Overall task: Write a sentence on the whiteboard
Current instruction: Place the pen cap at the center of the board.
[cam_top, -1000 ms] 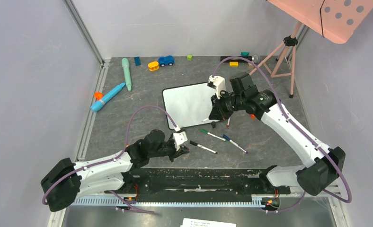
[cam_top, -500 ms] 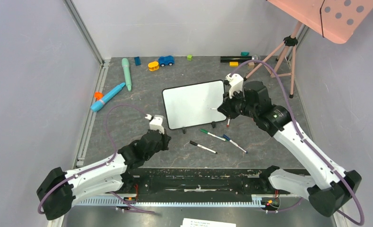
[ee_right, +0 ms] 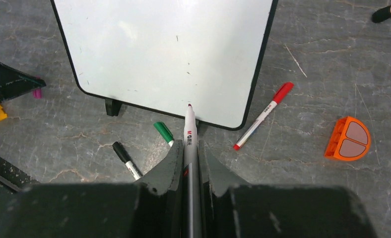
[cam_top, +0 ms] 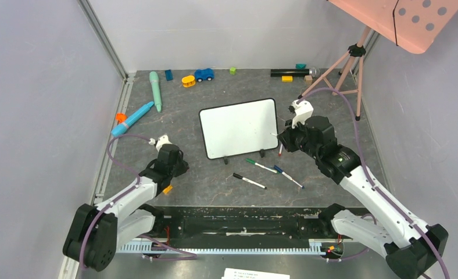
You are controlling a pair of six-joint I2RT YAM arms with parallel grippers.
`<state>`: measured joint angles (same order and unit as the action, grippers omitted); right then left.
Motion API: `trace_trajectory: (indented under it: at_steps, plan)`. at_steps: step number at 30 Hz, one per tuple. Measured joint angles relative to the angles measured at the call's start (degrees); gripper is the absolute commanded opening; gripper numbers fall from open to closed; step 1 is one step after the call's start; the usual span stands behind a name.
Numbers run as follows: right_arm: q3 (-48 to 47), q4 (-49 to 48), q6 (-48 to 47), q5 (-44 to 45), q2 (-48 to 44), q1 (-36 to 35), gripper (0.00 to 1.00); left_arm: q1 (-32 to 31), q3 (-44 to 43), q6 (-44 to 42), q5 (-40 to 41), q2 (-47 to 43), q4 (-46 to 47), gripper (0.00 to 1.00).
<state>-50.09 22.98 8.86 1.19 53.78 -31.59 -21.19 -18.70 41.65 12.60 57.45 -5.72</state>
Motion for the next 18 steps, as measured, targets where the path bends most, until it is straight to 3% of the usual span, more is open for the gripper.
trace_trajectory:
  at_steps: [9, 13, 18]
  plan:
    - [2.3, -2.8, 1.0, 2.0, -3.6, 0.1, 0.0, 0.9, -0.1, 0.7, -2.3, 4.1, 3.4, 0.44]
    - [3.3, -3.1, 1.0, 2.8, -4.5, 0.1, 0.0, 0.9, -0.4, 0.3, -3.7, 4.1, 3.8, 0.78]
    - [4.3, -3.3, 1.9, 5.5, -4.8, 0.1, 0.0, 0.9, -1.9, 0.5, -5.0, 2.0, 2.9, 0.94]
